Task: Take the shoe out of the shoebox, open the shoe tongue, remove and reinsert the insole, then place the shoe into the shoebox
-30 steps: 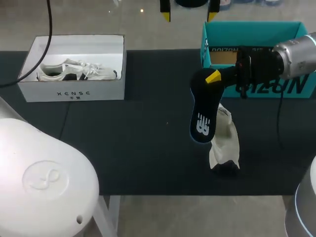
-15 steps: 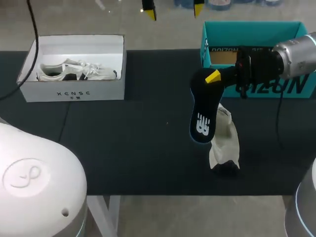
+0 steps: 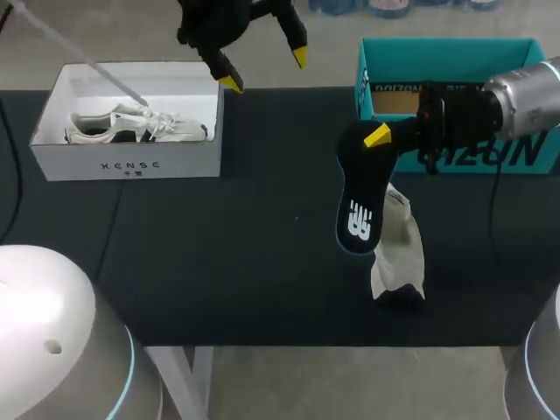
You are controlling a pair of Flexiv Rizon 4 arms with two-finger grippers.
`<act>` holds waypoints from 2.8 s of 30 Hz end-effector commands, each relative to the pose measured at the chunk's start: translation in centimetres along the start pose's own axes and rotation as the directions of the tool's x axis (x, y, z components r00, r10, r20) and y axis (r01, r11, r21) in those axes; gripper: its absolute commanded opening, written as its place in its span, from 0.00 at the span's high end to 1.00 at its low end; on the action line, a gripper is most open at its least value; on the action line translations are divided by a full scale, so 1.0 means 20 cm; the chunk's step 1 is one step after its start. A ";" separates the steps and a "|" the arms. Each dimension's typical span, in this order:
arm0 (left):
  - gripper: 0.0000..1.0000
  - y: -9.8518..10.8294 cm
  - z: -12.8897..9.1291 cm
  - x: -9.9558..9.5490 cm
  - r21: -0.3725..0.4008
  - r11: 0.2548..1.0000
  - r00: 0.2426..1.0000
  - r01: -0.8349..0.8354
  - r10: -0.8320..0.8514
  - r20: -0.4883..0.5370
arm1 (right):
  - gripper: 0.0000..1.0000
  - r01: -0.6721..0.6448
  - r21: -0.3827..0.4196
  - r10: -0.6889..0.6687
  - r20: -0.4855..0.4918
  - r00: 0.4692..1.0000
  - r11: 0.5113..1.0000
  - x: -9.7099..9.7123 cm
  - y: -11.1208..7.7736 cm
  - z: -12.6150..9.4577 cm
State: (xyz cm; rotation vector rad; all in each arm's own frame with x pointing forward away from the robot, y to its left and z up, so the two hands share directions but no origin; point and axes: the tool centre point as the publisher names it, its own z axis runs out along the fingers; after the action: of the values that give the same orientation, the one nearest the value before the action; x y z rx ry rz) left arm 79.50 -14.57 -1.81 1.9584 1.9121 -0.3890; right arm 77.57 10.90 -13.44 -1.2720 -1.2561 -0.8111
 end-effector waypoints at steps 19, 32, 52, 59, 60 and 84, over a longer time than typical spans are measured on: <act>0.00 -0.13 0.16 0.05 0.157 0.988 0.447 -0.001 -0.140 0.883 | 1.00 -0.001 0.001 0.001 0.003 1.000 1.000 0.00 0.00 0.00; 0.00 -0.22 0.18 0.04 0.138 0.990 0.590 0.012 -0.119 0.798 | 1.00 -0.001 0.001 0.001 0.003 1.000 1.000 0.00 0.00 0.00; 0.00 -0.23 0.23 0.01 0.123 0.992 0.562 -0.015 -0.094 0.822 | 1.00 -0.001 0.001 0.001 0.003 1.000 1.000 0.00 0.00 0.00; 0.00 -0.30 0.40 -0.11 0.079 0.995 0.540 -0.061 -0.034 0.841 | 1.00 -0.001 0.001 0.001 0.003 1.000 1.000 0.00 0.00 0.00; 0.00 -0.31 0.42 -0.12 0.075 0.996 0.548 -0.058 -0.032 0.836 | 1.00 -0.001 0.001 0.001 0.003 1.000 1.000 0.00 0.00 0.00; 0.31 -0.33 0.74 -0.30 0.111 0.993 0.508 0.037 -0.114 0.854 | 1.00 -0.001 0.001 0.001 0.003 1.000 1.000 0.00 0.00 0.00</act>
State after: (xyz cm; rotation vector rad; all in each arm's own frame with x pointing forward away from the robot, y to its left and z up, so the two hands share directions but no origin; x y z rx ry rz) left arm 73.43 -25.89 -12.56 1.2660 1.2876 -1.2222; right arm 77.60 10.89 -13.49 -1.2701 -1.2552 -0.8121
